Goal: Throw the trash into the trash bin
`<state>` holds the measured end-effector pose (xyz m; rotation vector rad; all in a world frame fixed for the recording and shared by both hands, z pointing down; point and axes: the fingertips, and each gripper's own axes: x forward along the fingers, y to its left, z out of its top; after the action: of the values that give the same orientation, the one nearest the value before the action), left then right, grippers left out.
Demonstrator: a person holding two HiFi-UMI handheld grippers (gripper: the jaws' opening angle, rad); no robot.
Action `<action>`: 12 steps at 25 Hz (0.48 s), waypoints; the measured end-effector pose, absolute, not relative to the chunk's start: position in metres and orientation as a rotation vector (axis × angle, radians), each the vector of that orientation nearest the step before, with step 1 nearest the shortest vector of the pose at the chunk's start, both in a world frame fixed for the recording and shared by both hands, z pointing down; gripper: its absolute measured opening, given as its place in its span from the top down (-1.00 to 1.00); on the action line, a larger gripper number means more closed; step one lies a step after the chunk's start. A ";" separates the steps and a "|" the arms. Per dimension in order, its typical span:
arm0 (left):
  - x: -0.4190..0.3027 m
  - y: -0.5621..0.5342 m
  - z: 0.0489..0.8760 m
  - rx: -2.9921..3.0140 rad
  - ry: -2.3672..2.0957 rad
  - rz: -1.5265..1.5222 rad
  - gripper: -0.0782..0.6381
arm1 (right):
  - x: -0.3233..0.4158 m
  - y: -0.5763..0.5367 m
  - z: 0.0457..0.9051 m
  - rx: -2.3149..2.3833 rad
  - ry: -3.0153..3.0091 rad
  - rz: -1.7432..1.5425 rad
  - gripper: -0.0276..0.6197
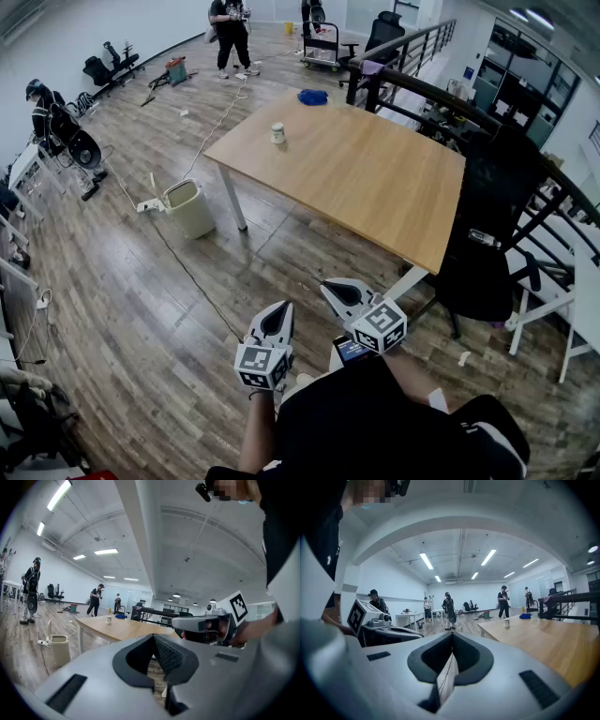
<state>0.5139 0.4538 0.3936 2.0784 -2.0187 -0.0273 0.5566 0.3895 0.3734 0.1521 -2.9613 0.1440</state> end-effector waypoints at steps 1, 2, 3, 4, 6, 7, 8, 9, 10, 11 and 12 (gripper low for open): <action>0.510 0.449 0.393 2.073 -2.024 -0.042 0.77 | 0.553 0.384 0.373 0.146 -2.954 0.127 0.92; 0.507 0.445 0.393 2.068 -2.029 -0.057 0.77 | 0.549 0.379 0.372 0.141 -2.948 0.114 0.92; 0.504 0.441 0.393 2.063 -2.030 -0.071 0.77 | 0.545 0.374 0.371 0.140 -2.945 0.106 0.92; 0.501 0.438 0.393 2.060 -2.029 -0.083 0.77 | 0.540 0.370 0.370 0.140 -2.945 0.102 0.92; 0.494 0.432 0.396 2.055 -2.020 -0.092 0.77 | 0.528 0.363 0.366 0.137 -2.953 0.097 0.92; 0.489 0.429 0.399 2.053 -2.014 -0.089 0.77 | 0.521 0.360 0.365 0.131 -2.958 0.093 0.92; 0.484 0.425 0.402 2.050 -2.008 -0.083 0.77 | 0.512 0.356 0.365 0.124 -2.960 0.089 0.92; 0.477 0.421 0.404 2.049 -2.002 -0.075 0.77 | 0.503 0.351 0.367 0.119 -2.959 0.088 0.92; 0.469 0.416 0.406 2.047 -1.998 -0.067 0.77 | 0.492 0.344 0.368 0.116 -2.957 0.093 0.92; 0.460 0.412 0.407 2.045 -1.994 -0.058 0.77 | 0.481 0.337 0.371 0.117 -2.956 0.103 0.92; 0.450 0.406 0.409 2.040 -1.991 -0.046 0.77 | 0.468 0.328 0.373 0.119 -2.956 0.120 0.92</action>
<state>0.4499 0.4064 0.4093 2.0403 -1.9911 -0.0465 0.4683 0.3281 0.3732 0.1190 -2.9563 0.1197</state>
